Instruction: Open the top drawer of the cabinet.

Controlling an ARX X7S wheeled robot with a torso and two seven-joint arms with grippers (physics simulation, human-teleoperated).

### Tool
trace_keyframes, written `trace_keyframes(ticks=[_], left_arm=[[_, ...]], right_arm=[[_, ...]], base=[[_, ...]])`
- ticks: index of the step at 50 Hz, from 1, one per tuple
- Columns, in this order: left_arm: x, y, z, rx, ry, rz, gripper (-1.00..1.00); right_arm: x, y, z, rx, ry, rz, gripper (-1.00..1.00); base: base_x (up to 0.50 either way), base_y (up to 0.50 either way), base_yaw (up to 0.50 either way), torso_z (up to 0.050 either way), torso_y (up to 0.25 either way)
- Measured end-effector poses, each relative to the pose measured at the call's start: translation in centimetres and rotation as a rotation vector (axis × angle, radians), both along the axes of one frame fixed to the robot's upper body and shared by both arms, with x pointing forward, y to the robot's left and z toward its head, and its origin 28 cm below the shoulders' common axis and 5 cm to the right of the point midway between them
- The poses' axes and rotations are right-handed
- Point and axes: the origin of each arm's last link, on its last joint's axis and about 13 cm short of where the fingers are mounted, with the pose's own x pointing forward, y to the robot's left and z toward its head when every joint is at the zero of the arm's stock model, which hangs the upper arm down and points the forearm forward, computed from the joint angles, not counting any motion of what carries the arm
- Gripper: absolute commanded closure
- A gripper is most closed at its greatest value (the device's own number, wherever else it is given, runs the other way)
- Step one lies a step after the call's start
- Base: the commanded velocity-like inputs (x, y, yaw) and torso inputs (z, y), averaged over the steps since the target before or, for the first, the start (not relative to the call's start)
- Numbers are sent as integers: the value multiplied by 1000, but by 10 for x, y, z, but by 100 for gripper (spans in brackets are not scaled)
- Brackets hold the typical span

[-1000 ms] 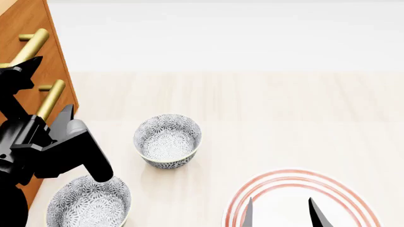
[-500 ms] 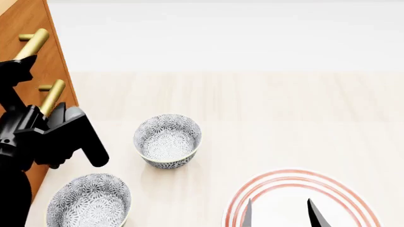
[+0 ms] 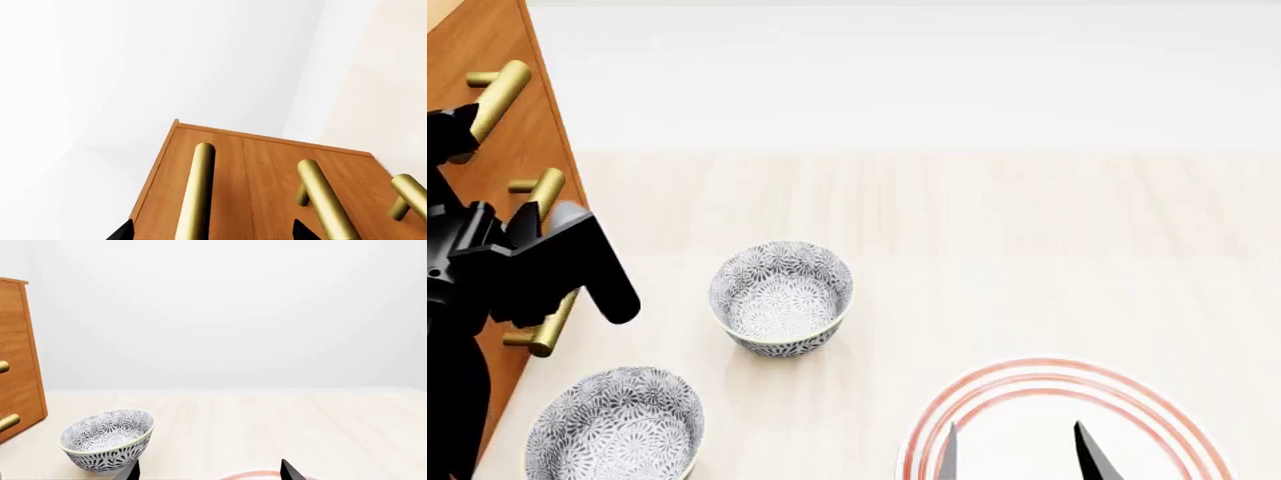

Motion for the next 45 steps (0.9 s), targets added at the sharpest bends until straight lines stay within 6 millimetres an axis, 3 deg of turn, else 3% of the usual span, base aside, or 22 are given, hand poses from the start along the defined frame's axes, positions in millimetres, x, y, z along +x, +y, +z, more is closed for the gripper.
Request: trace_keyframes(ticks=[45], left_arm=[[18,17,2,36,-20,126,-100]], right_arm=[[-1,1,-2,-12,6,14,-100]], base=[[0,0,0,0,0]])
